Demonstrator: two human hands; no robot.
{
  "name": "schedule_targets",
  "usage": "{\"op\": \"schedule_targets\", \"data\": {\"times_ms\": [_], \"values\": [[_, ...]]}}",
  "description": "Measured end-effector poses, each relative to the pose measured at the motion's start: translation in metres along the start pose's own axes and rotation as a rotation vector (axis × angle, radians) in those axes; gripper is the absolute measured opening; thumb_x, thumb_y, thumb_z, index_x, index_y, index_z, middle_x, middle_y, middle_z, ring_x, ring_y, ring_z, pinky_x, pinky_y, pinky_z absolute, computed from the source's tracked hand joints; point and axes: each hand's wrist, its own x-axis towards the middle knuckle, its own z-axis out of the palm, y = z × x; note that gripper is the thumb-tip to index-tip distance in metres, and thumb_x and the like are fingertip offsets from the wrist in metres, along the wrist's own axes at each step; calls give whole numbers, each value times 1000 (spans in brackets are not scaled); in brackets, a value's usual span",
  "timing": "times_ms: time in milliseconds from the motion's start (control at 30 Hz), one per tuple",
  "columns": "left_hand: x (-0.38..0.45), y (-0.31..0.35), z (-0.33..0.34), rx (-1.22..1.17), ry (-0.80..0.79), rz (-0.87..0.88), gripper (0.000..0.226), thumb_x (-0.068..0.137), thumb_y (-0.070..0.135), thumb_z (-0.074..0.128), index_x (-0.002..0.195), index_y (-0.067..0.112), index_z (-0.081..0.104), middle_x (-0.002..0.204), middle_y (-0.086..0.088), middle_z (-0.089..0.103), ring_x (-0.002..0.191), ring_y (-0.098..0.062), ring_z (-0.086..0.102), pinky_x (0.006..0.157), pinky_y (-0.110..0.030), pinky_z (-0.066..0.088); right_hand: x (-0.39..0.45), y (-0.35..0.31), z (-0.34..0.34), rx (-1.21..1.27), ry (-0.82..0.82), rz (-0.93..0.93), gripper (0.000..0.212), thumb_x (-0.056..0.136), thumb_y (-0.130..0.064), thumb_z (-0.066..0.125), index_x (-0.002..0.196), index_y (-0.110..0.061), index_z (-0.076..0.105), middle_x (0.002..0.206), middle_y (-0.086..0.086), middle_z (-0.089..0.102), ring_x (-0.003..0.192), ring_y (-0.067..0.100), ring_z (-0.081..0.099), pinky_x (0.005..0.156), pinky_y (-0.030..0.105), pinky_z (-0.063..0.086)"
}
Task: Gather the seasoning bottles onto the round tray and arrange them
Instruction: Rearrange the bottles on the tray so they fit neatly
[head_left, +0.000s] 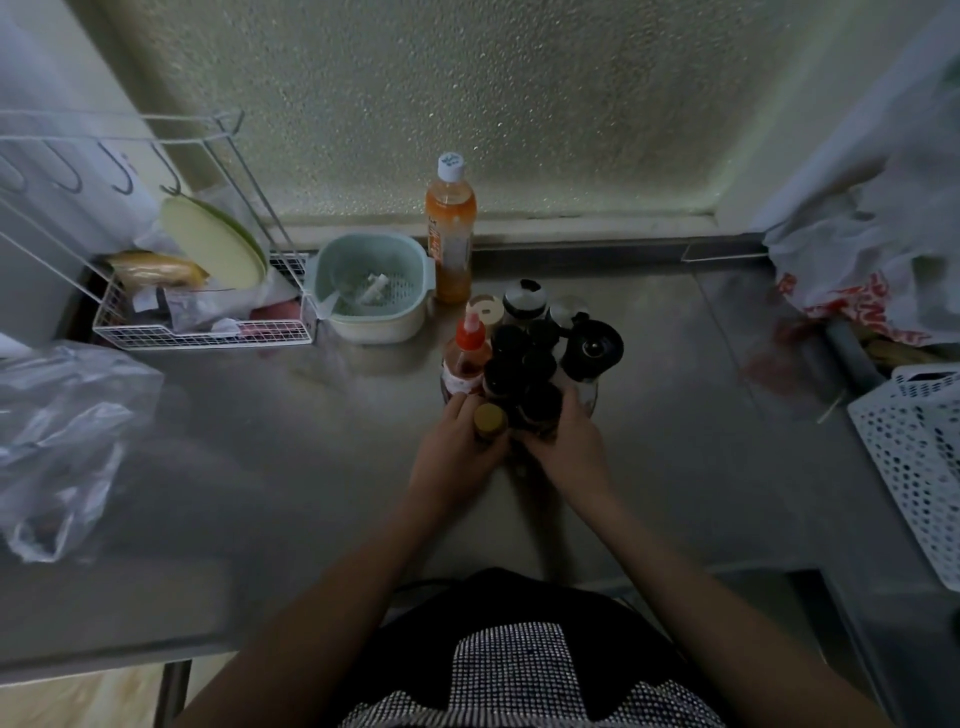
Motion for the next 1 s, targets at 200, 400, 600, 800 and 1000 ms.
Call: {"op": "schedule_targets", "data": {"times_ms": [200,400,600,800,1000], "values": [[-3,1,-4,-9,34,64,42,75,41,53,97,6,56,102,-14,58,86,-35,61,64,-48,53,0,-2,6,5,15,-98,43,83,-15,67,121,-9,48,116,14,64,105,29,61,72,23,35],[-8,7,4,64,-114,137,34,78,45,54,97,19,46,97,-11,56,77,-33,60,59,-46,52,4,-2,7,-23,-12,-61,40,88,-19,60,122,-12,41,115,16,64,100,32,62,73,29,41],[1,20,13,117,-117,107,47,80,51,45,95,7,50,97,-14,53,77,-35,57,60,-48,51,-16,13,-7,9,49,-160,33,78,3,54,105,-15,47,93,1,51,78,12,48,59,8,32],[-2,27,18,69,-140,113,48,75,48,49,99,8,48,99,-12,53,78,-32,59,61,-43,49,-27,13,-7,93,-81,-78,51,67,-27,54,115,-10,52,104,3,50,86,15,50,63,10,34],[-6,1,7,119,-128,7,62,70,41,44,125,13,42,123,-17,51,104,-38,56,78,-48,53,-19,30,-19,54,270,-29,25,79,-11,67,101,-12,55,92,13,61,75,26,61,64,34,49]]}}
